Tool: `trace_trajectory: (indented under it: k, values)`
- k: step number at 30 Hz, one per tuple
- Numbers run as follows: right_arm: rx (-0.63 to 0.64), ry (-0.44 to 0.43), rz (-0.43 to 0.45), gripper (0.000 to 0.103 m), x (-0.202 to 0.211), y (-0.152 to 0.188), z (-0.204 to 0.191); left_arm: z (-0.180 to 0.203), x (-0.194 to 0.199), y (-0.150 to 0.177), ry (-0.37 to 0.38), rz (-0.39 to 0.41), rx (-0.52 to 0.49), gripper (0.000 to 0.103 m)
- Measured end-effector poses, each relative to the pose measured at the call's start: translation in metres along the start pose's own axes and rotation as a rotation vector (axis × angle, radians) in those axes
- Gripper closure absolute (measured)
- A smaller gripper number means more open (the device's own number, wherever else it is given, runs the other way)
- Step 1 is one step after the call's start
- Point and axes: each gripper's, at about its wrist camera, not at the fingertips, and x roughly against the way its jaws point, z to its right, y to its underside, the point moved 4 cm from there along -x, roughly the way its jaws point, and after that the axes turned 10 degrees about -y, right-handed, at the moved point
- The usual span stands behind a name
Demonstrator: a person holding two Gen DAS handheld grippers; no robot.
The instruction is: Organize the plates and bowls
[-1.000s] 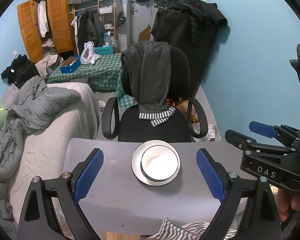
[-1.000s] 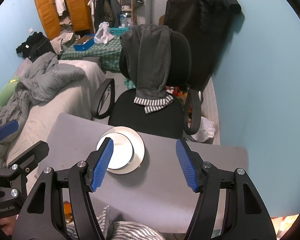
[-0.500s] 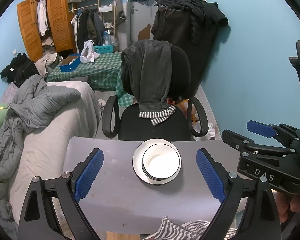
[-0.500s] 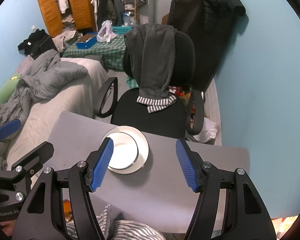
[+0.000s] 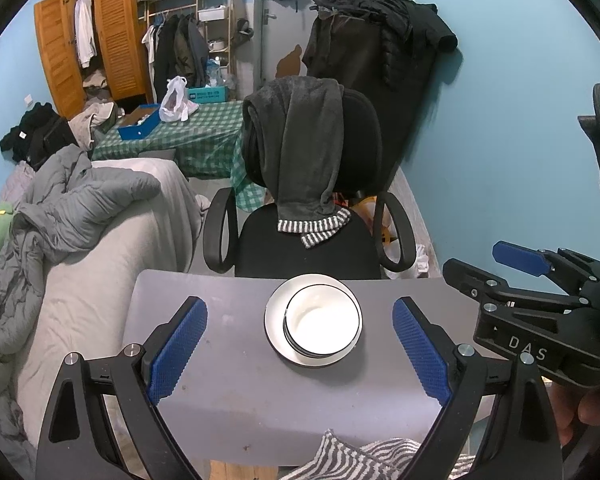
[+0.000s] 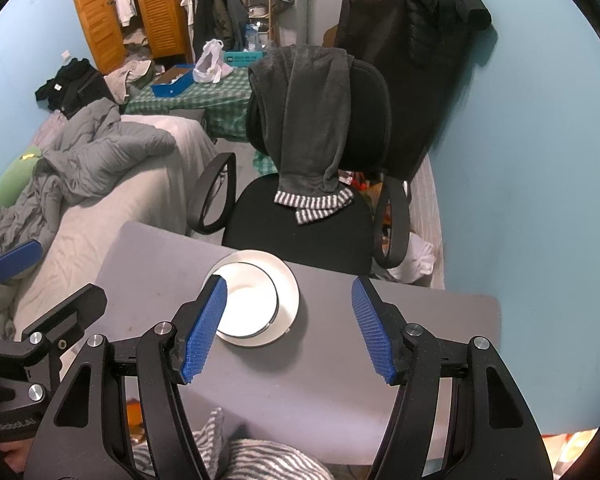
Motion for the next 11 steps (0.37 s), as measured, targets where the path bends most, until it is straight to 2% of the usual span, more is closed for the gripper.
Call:
trace_trajectory:
  k: [11]
  values:
    - [0.001,0.0,-0.003,0.039,0.0,0.0011,-0.0021,-0.0053,-0.0032,0.0025,0.003,-0.009,0.009,0.008]
